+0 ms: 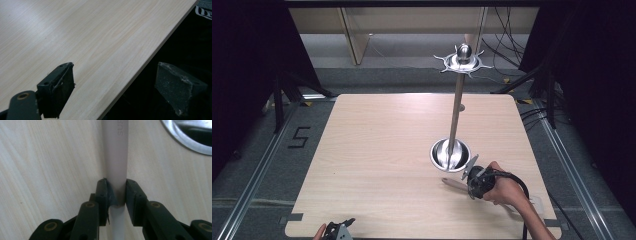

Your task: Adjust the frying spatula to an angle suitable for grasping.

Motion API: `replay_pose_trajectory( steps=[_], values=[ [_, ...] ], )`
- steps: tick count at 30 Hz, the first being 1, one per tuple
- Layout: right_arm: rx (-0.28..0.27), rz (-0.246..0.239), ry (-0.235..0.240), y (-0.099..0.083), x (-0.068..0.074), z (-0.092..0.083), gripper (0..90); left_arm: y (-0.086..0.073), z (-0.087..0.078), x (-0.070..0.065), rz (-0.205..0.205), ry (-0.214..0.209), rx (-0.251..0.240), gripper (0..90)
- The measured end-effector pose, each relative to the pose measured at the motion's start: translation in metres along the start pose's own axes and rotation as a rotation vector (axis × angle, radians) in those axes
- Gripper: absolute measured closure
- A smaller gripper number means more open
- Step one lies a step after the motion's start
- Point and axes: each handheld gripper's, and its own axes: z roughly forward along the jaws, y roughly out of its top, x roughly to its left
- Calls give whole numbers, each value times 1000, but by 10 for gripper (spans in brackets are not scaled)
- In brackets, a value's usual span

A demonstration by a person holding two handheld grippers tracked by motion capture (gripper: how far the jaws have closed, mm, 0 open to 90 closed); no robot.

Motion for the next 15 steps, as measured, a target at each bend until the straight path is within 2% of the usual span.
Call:
replay_pose_trajectory(
  steps=[1,2,5,6,7,8,9,11,12,13,14,15],
  values=[
    [-9,-6,10,-2,0,-3,740,0,0,0,-1,3,1,147],
    [-45,-34,2,-3,-2,-3,740,0,0,1,9,6,9,147],
    [-114,10,-21,-10,-4,-11,741,0,0,1,5,5,14,147],
    [-142,-5,-39,-11,-6,-14,741,0,1,0,1,7,7,148],
    [-158,8,-52,-14,-7,-19,741,0,0,0,-1,7,7,148],
    [-193,10,-46,-17,-9,-23,741,0,0,1,11,4,16,148],
    [-224,13,-59,-20,-10,-28,741,0,0,0,-4,7,6,148],
    [-270,51,-52,-27,-13,-38,741,0,0,1,6,6,15,147],
    [-299,23,-60,-30,-15,-43,741,0,0,1,5,7,15,147],
    [-317,75,-89,-34,-13,-49,741,-1,1,0,-5,8,8,148],
    [-376,93,-102,-38,-13,-51,741,-1,1,1,4,16,15,148],
    [-396,117,-109,-42,-13,-57,741,-1,1,2,6,5,21,148]
  ],
)
